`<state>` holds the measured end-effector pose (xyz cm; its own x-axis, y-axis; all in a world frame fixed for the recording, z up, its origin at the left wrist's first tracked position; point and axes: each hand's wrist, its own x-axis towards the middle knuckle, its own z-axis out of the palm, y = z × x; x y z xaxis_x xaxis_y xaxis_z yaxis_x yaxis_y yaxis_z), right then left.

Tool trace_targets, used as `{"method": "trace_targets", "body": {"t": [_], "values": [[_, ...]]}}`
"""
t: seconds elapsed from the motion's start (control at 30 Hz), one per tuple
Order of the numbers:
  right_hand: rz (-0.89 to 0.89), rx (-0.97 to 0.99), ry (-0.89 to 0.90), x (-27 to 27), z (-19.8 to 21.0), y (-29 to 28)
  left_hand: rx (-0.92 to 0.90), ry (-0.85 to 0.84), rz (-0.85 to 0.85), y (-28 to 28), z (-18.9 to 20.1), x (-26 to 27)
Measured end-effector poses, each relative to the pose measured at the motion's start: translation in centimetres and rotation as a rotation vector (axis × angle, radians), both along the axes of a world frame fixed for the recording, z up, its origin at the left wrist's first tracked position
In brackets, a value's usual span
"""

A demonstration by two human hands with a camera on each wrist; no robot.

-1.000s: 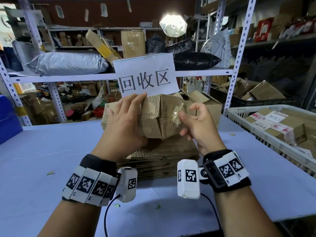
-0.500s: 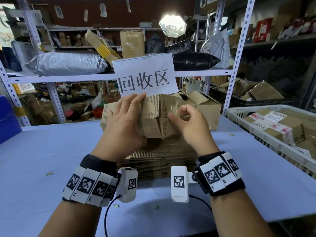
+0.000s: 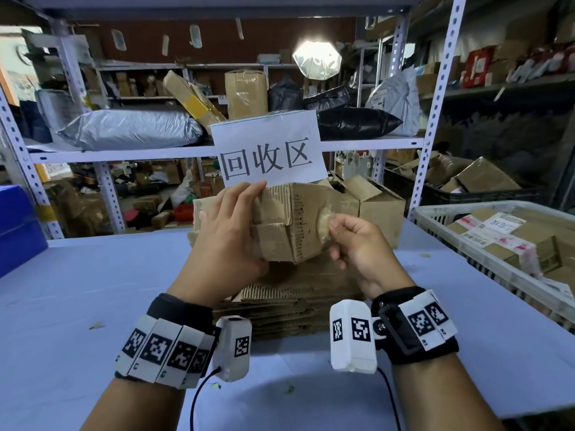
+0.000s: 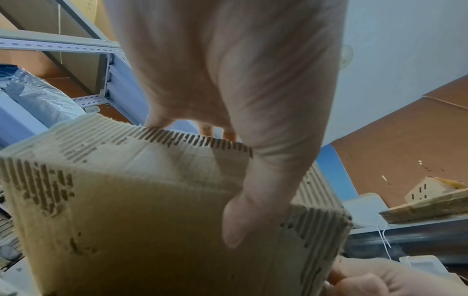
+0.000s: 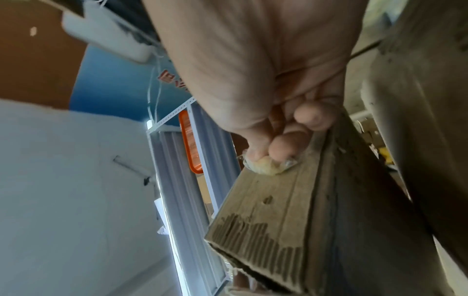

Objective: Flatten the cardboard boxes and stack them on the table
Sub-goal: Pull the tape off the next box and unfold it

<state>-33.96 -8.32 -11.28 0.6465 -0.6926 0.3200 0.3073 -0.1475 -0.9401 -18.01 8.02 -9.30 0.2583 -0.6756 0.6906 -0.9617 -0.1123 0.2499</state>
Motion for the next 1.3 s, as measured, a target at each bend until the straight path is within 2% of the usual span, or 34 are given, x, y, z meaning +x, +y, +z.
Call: {"method": "trace_targets", "body": {"t": [0.1,0.2,0.27,0.43,0.6,0.77,0.87,0.93,1.03,1.13,1.3], "values": [[-0.008,0.078,-0.005,0.1,-0.3,-0.3,0.001,0.002,0.014,0.0,0.0,0.2],[-0.145,0.088,0.045,-0.2,-0.4,-1.8,-0.004,0.009,0.020,0.0,-0.1,0.5],[-0.217,0.060,0.143,-0.3,-0.2,-3.5,-0.004,0.009,0.023,0.0,-0.1,0.6],[-0.340,-0.024,0.530,-0.3,1.4,-8.9,-0.012,-0.018,0.012,0.1,-0.4,0.8],[-0.309,-0.246,1.045,-1.9,0.9,-12.6,-0.037,-0.026,-0.003,-0.2,-0.6,0.8],[-0.384,-0.413,1.408,-3.2,-1.3,-14.0,-0.038,-0.048,-0.010,-0.2,-0.6,0.8],[-0.395,-0.524,1.537,-3.5,-2.1,-15.1,-0.033,-0.046,0.002,-0.2,-0.6,0.8],[-0.409,-0.520,1.511,-2.9,-2.2,-15.5,-0.033,-0.044,0.002,-0.2,-0.6,0.7],[-0.466,-0.532,1.588,-2.0,-1.7,-14.6,-0.033,-0.051,-0.006,-0.2,-0.6,0.5],[-0.533,-0.551,1.464,-0.6,-1.2,-13.2,-0.025,-0.033,0.002,-0.1,-0.5,0.4],[-0.428,-0.424,1.196,1.1,0.5,-12.4,-0.022,-0.028,-0.008,0.1,-0.5,0.6]]}}
